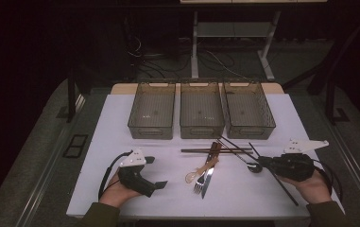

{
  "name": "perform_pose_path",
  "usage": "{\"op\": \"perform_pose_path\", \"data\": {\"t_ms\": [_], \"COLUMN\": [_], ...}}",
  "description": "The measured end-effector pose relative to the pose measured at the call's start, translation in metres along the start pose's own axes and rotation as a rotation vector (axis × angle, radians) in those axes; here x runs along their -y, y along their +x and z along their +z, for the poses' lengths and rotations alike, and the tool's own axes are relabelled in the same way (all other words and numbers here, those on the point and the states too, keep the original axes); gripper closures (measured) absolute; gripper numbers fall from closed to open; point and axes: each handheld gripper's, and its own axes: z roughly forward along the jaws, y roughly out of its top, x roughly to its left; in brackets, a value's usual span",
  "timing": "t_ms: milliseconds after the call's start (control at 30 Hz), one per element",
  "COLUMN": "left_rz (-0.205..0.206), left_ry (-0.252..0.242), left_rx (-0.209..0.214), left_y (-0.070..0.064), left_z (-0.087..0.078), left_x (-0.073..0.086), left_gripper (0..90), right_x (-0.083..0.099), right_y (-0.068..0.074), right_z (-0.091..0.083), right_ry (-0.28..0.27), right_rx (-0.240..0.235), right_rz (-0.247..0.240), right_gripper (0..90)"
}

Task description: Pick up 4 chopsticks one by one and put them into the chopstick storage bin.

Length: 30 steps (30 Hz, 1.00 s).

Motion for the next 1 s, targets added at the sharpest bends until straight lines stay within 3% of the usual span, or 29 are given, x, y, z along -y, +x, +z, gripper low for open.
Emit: {"op": "perform_pose_path", "data": {"t_ms": [1000], "left_rz": [-0.005], "left_ry": [-0.001], "left_rx": [0.010], "left_y": [-0.002], "left_z": [0.006], "left_x": [0.000], "left_gripper": [0.0], "right_x": [-0.042], "right_y": [0.002], "right_z": [0.038], "right_ry": [-0.019], "right_rx": [-0.026], "right_rz": [-0.033], "right_gripper": [85.8]}}
